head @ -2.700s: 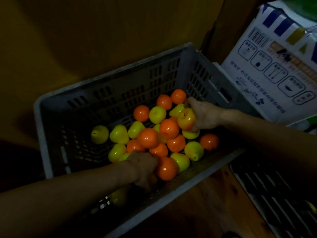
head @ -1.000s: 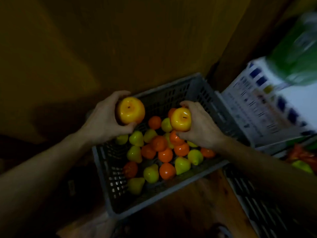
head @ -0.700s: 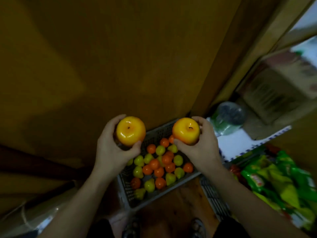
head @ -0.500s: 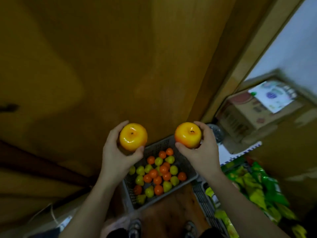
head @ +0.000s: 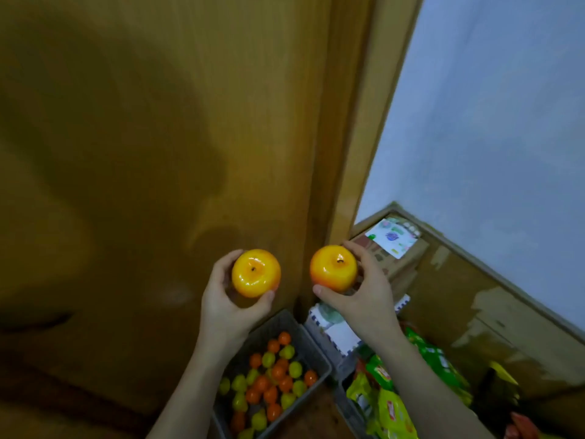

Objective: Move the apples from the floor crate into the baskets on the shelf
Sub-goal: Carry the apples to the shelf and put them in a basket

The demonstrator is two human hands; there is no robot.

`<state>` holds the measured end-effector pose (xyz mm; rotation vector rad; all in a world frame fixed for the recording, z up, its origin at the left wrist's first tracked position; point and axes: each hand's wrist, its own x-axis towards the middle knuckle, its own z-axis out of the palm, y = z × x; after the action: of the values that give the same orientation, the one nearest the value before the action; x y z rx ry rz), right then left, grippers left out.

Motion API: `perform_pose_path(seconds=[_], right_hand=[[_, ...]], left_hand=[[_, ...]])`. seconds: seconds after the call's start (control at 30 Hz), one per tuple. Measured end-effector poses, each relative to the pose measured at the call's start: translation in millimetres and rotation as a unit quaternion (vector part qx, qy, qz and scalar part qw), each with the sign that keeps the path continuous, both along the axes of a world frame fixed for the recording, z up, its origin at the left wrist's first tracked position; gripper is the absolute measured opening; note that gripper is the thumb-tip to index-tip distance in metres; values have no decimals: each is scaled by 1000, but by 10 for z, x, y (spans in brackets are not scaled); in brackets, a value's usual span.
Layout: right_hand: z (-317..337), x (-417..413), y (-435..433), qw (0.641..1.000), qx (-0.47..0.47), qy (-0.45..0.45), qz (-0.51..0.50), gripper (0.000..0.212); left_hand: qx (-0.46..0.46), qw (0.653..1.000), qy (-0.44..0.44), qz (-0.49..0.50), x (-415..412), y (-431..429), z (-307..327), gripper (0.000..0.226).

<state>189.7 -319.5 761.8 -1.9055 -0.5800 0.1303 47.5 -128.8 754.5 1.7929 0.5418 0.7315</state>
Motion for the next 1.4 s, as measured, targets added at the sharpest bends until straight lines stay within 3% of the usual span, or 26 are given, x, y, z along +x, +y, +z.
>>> perform_pose_path(seconds=[0.37, 0.57, 0.77, 0.97, 1.13, 1.4], right_hand=[[38, -843, -499, 979, 27, -11, -201, 82], [144, -1546, -1202, 940, -33, -42, -336, 88], [240, -2654, -2169, 852, -5, -38, -522, 91], [401, -3954, -2614, 753, -9, -45, -656, 88], [464, -5075, -2713, 669, -12, -49, -741, 88], [451, -6794, -2625, 557, -20, -49, -829, 88]], left_hand=[[13, 977, 10, -211, 125, 34, 86, 81], [26, 918, -17, -395, 289, -626, 89, 79], [23, 829, -31, -558, 172, -1813, 197, 79], [25, 717, -44, -696, -464, -2883, 341, 81], [22, 635, -61, -770, -1252, -3510, 352, 84], [22, 542, -61, -838, -2715, -3990, 396, 88]])
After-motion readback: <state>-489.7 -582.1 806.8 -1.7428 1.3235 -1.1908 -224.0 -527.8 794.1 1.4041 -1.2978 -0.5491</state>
